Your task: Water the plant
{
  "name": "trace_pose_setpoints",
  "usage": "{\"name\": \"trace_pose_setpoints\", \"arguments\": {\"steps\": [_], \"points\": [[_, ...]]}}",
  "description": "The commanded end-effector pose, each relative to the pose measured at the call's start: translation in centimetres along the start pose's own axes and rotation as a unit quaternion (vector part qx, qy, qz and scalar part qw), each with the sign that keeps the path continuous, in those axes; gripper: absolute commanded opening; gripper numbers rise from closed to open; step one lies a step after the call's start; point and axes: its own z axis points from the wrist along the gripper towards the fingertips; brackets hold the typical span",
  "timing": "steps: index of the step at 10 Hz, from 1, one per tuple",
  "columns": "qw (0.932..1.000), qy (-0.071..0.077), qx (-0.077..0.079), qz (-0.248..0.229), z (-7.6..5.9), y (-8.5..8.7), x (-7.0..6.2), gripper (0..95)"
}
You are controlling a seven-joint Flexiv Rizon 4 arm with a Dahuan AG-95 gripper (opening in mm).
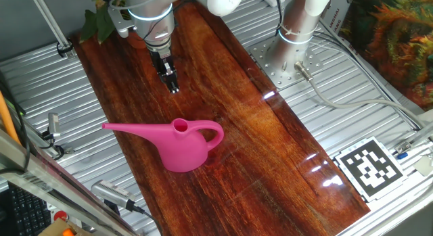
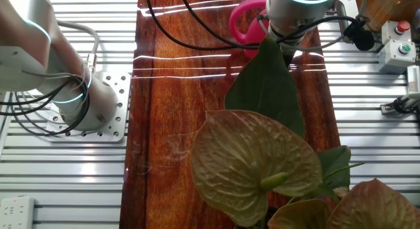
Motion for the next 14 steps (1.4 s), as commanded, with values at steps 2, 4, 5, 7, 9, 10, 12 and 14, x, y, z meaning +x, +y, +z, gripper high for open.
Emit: {"name": "trace_pose_setpoints", "arguments": {"steps": [2, 4, 5, 7, 9, 10, 12, 14], "points": [[0.9993, -0.014, 0.005, 0.035, -0.02, 0.00, 0.01, 0.0], [0.9991, -0.010, -0.001, 0.041, -0.02, 0.01, 0.01, 0.0], [0.9993, -0.010, 0.002, 0.037, -0.10, 0.03, 0.03, 0.0], [0.9995, -0.012, 0.001, 0.031, -0.14, 0.04, 0.03, 0.0], [0.9994, -0.007, 0.001, 0.035, -0.13, 0.04, 0.02, 0.0], [0.9992, -0.007, 0.002, 0.039, -0.13, 0.04, 0.02, 0.0], [0.9993, -0.007, 0.001, 0.036, -0.13, 0.04, 0.02, 0.0], [0.9997, -0.007, -0.005, 0.023, -0.61, 0.19, 0.00, 0.0]]}}
